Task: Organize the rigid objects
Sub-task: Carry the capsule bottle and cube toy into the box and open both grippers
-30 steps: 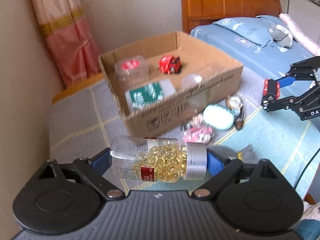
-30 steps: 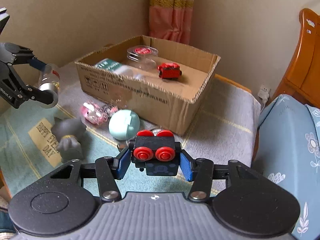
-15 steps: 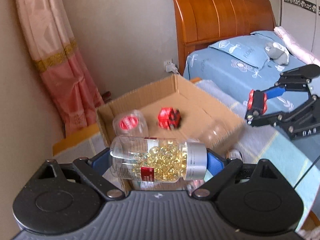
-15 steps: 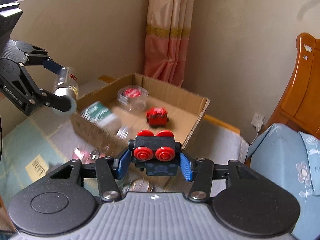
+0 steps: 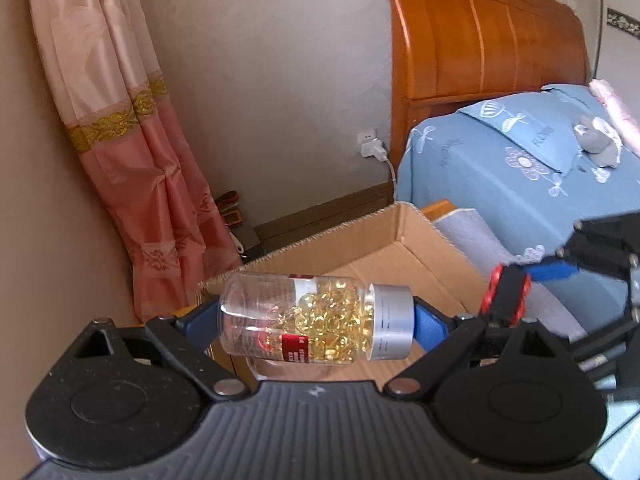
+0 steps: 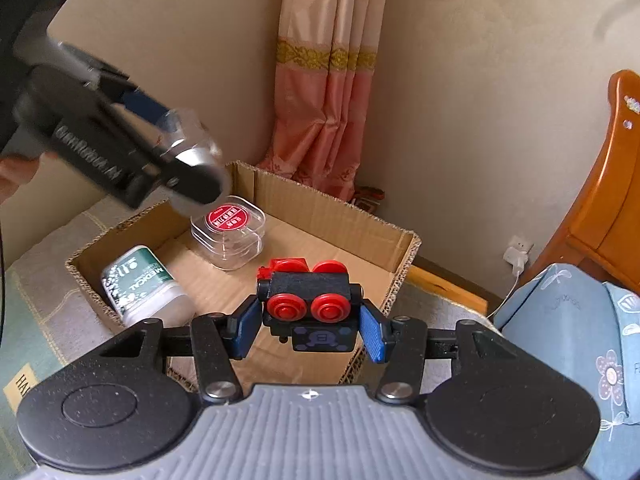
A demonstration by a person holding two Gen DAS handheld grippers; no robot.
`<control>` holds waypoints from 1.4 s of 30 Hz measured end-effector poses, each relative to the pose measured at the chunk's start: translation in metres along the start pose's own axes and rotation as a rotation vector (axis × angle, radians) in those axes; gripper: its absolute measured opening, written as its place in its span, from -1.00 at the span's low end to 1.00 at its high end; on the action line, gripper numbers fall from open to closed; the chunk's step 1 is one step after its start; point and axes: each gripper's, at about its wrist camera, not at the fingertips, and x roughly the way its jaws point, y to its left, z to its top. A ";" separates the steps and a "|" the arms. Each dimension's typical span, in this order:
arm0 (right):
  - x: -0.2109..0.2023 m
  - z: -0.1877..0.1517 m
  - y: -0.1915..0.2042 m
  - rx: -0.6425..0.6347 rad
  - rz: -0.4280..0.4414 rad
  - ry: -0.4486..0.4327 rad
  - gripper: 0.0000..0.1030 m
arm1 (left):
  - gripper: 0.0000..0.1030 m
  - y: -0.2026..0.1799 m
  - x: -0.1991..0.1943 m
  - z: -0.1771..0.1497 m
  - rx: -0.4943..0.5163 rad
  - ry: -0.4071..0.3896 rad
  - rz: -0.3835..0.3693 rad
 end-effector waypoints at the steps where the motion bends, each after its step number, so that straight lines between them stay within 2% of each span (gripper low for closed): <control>1: 0.003 0.000 -0.001 0.002 0.003 0.002 0.11 | 0.83 0.000 0.004 0.003 0.000 0.003 0.002; 7: 0.021 -0.004 0.002 -0.002 0.026 0.041 0.17 | 0.83 -0.004 0.030 0.016 -0.021 0.020 -0.013; 11: 0.016 -0.012 0.007 -0.022 0.042 0.036 0.50 | 0.83 -0.012 0.042 0.022 -0.016 0.031 -0.031; 13: 0.010 -0.016 0.007 -0.012 0.044 0.027 0.57 | 0.83 -0.017 0.048 0.025 -0.013 0.037 -0.041; 16: 0.001 -0.021 0.006 0.005 0.041 0.008 0.78 | 0.83 -0.025 0.058 0.029 -0.006 0.048 -0.054; 27: -0.021 -0.029 -0.002 0.041 0.030 -0.011 0.84 | 0.86 -0.049 0.081 0.039 -0.014 0.068 -0.069; 33: -0.032 -0.034 -0.004 0.062 0.032 -0.021 0.90 | 0.87 -0.048 0.067 0.037 -0.021 0.072 -0.058; 42: -0.055 -0.044 0.008 0.082 0.038 -0.033 0.96 | 0.87 -0.052 0.023 0.027 0.005 0.064 -0.038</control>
